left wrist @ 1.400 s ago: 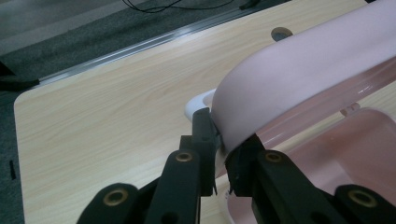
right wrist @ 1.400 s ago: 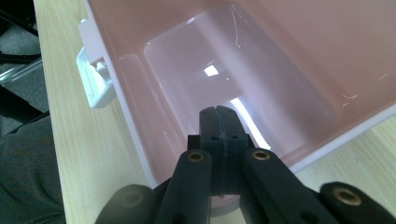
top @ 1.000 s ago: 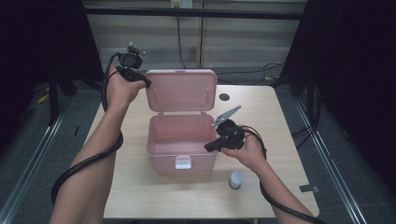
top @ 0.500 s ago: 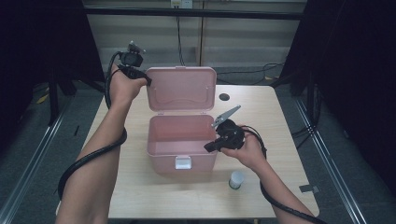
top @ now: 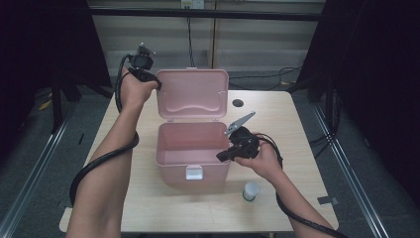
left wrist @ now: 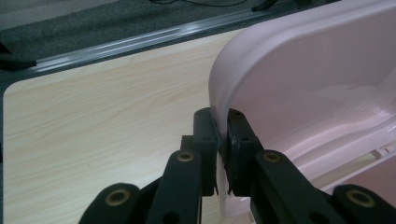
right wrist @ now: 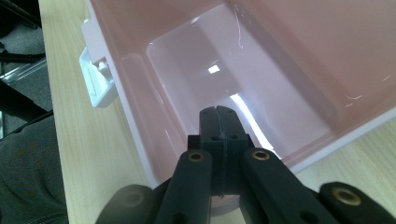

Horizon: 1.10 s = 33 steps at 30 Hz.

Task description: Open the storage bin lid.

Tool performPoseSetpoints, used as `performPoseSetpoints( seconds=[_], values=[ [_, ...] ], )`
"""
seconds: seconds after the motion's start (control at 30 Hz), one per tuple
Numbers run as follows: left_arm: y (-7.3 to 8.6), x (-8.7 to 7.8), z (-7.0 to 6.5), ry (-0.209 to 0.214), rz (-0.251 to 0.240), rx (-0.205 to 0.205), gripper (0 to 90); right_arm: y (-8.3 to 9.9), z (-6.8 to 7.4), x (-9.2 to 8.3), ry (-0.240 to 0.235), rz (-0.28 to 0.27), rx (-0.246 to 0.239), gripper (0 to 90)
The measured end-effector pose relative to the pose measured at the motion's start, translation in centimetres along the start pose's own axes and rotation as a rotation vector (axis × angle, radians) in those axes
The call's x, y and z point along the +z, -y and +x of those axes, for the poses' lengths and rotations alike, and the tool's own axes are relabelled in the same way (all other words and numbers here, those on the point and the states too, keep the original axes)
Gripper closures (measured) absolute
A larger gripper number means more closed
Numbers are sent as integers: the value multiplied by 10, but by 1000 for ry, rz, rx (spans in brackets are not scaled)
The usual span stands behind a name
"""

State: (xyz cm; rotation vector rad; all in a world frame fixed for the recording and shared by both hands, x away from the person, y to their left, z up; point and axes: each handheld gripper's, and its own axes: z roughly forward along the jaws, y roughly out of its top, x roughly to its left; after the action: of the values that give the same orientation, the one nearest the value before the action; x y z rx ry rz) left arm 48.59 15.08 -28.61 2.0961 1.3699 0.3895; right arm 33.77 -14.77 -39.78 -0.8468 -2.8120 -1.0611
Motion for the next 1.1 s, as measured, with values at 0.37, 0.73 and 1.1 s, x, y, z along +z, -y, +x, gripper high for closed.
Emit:
performPoseSetpoints(
  seconds=[0.37, 0.73, 1.1],
  values=[
    [-4, 13, 5, 2, 7, -18, 848, 0, 1, 0, 8, 6, -12, 900],
    [-5, 27, 10, 3, 8, -43, 848, 0, 1, 0, 5, 7, -2, 900],
    [-5, 40, 13, 0, 11, -66, 846, 1, 1, 0, 9, -1, -14, 900]
  ],
)
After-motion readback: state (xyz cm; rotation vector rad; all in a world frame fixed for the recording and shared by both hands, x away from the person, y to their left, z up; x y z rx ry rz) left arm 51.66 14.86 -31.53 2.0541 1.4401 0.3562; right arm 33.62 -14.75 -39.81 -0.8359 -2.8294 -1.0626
